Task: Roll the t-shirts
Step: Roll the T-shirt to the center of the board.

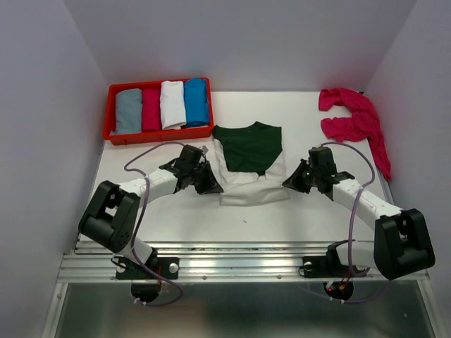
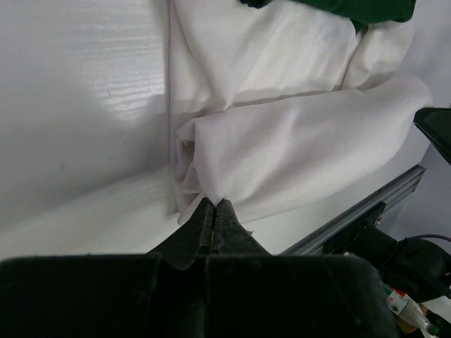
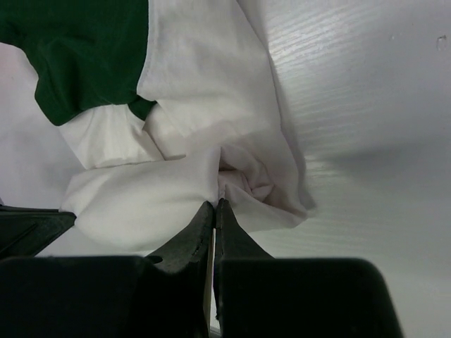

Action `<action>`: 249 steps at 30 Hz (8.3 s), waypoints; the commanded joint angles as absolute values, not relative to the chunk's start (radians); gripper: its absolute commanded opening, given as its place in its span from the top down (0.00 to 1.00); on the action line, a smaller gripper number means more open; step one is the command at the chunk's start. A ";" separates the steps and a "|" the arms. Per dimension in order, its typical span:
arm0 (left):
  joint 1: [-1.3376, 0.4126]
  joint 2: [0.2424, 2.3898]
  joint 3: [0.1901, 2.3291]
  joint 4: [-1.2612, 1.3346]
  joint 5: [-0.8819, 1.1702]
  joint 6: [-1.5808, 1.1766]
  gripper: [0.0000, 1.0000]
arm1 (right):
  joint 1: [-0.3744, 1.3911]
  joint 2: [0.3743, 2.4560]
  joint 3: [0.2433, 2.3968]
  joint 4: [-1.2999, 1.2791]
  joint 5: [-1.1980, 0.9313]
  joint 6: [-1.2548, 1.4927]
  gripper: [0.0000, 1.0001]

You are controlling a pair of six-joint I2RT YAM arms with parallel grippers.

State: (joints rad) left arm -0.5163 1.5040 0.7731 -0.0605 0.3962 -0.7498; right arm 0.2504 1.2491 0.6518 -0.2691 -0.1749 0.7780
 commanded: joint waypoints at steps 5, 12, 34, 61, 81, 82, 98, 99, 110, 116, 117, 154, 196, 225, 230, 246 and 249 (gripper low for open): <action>-0.483 1.554 0.856 -0.014 0.403 -0.675 1.00 | 0.253 1.313 0.706 -0.104 -0.126 0.735 0.84; -0.482 1.499 0.893 -0.097 0.355 -0.646 0.67 | 0.253 1.267 0.756 -0.147 -0.138 0.695 0.45; -0.723 1.299 0.755 -0.072 0.211 -0.733 1.00 | 0.529 1.233 0.689 -0.195 -0.080 0.828 0.99; -0.676 1.583 0.930 0.014 0.141 -0.678 1.00 | 0.529 1.600 0.934 -0.178 0.126 0.719 0.99; -0.641 1.665 0.948 -0.006 0.147 -0.647 1.00 | 0.492 1.603 0.862 -0.222 0.325 0.664 0.99; -0.641 1.625 0.950 -0.032 0.149 -0.647 1.00 | 0.492 1.564 0.862 -0.219 0.316 0.657 0.99; -0.638 1.650 1.043 -0.094 0.106 -0.638 1.00 | 0.615 1.609 0.943 -0.121 0.059 0.709 0.99; -0.638 1.660 1.043 -0.098 0.094 -0.644 1.00 | 0.615 1.609 0.948 -0.120 0.046 0.707 0.99; -0.611 1.721 0.979 -0.104 0.077 -0.650 1.00 | 0.615 1.566 0.933 -0.170 0.173 0.689 0.99; -0.611 1.569 1.035 -0.167 0.034 -0.608 1.00 | 0.546 1.422 0.904 -0.230 0.265 0.643 0.99; -0.609 1.542 1.043 -0.176 0.028 -0.598 1.00 | 0.532 1.420 0.891 -0.230 0.253 0.638 0.99; -0.624 1.675 1.101 -0.212 -0.054 -0.603 0.97 | 0.500 1.440 0.825 -0.221 0.201 0.646 0.99; -0.637 1.830 1.086 -0.204 -0.061 -0.517 1.00 | 0.664 1.398 0.480 -0.132 0.092 0.837 0.99; -0.516 1.554 1.379 -0.411 -0.134 -0.463 0.91 | 1.153 1.364 0.940 -0.537 0.445 0.756 0.48; -0.448 1.383 1.214 -0.402 -0.074 -0.495 0.82 | 1.245 1.489 1.017 -0.600 0.554 0.704 0.22; -0.371 1.209 0.901 -0.348 0.058 -0.589 0.67 | 1.344 1.801 1.111 -0.563 0.647 0.640 0.30; -0.371 1.198 0.852 -0.299 0.116 -0.614 0.60 | 1.344 1.838 1.112 -0.563 0.664 0.655 0.43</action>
State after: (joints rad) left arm -0.3748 1.2362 0.9016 -0.3717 0.0364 -0.5812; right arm 1.3365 1.7927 1.1004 -0.5632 0.6075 0.6441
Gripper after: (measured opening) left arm 0.375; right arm 0.623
